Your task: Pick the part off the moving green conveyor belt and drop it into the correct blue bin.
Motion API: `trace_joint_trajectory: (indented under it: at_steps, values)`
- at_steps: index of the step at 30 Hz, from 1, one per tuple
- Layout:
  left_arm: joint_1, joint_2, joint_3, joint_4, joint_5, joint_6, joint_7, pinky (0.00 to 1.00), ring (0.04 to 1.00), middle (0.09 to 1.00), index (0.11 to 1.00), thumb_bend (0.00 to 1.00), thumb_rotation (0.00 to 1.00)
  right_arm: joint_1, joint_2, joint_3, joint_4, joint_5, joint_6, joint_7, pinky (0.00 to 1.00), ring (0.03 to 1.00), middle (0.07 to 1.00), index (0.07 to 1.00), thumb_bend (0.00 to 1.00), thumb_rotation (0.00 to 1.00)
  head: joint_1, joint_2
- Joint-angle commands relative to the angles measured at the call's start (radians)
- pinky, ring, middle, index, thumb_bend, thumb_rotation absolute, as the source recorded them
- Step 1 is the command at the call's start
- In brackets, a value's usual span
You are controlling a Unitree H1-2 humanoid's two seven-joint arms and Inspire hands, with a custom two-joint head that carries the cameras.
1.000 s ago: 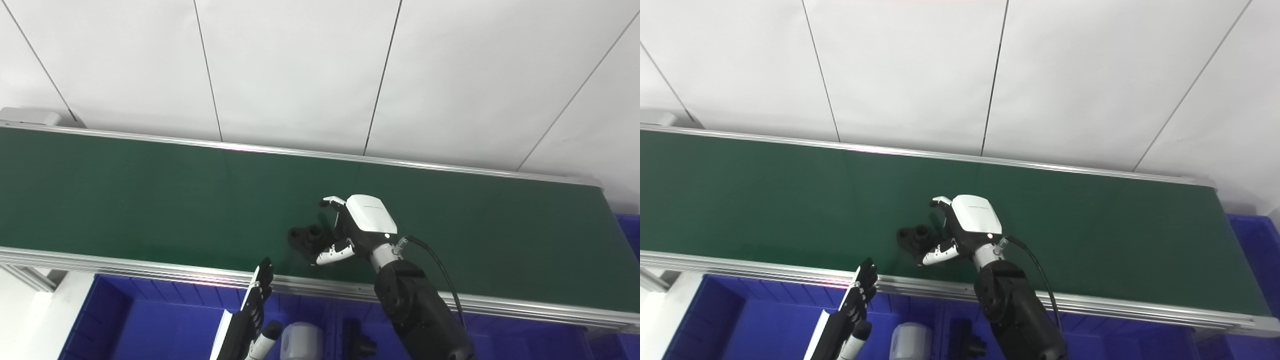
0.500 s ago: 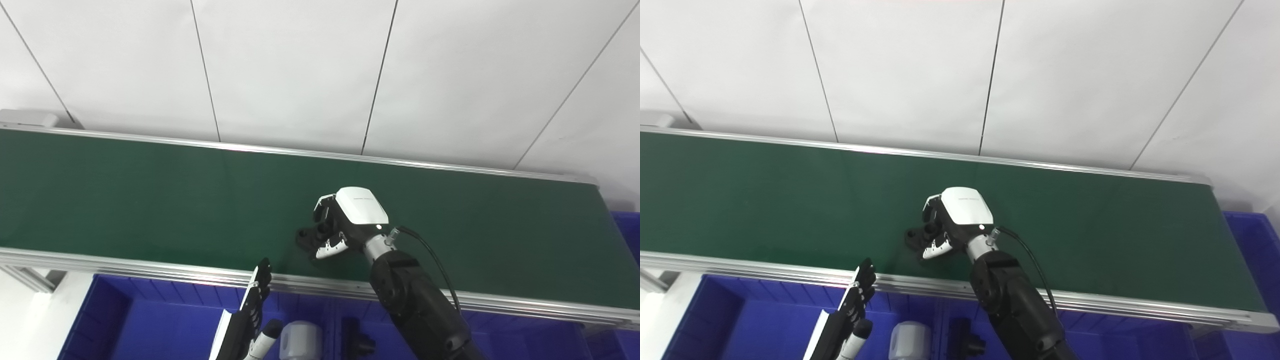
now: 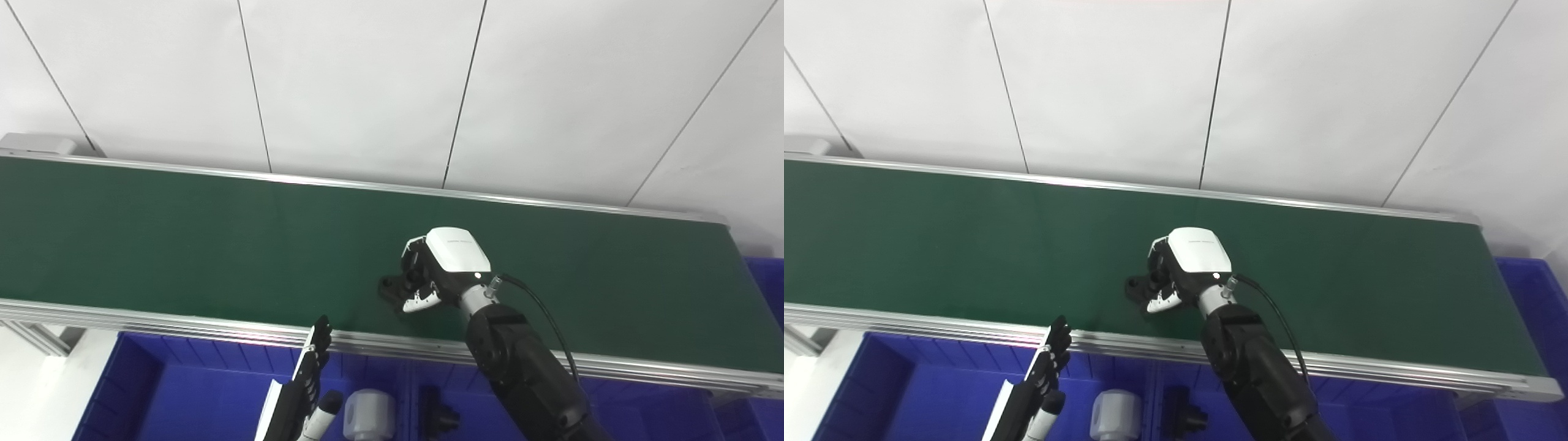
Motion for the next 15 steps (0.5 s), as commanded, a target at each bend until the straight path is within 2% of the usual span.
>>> trace_joint_trajectory:
  at_steps: [1,5,9,15]
  values:
    - [0.004,-0.016,-0.019,-0.029,0.012,-0.014,0.002,1.0,1.0,1.0,1.0,0.8,0.89,0.045,-0.01,0.034,0.042,-0.018,0.047,0.072,0.3,0.379,0.492,0.532,0.51,0.0,-0.002,0.003]
    - [0.009,-0.016,-0.02,-0.036,0.015,-0.006,0.0,1.0,1.0,1.0,1.0,0.8,0.91,0.051,-0.016,0.028,0.014,0.004,0.038,0.069,0.29,0.38,0.485,0.535,0.51,0.0,-0.006,0.005]
    - [0.006,-0.013,-0.017,-0.035,0.016,-0.016,0.0,1.0,1.0,1.0,1.0,0.79,0.91,0.05,-0.02,0.02,-0.065,0.033,0.034,0.098,0.3,0.377,0.481,0.548,0.51,0.0,-0.017,0.01]
    - [0.004,-0.005,-0.004,-0.049,0.013,-0.009,0.003,1.0,1.0,1.0,1.0,0.78,0.92,0.046,-0.048,0.037,-0.286,-0.004,0.047,0.194,0.28,0.371,0.482,0.557,0.51,0.0,-0.058,0.018]
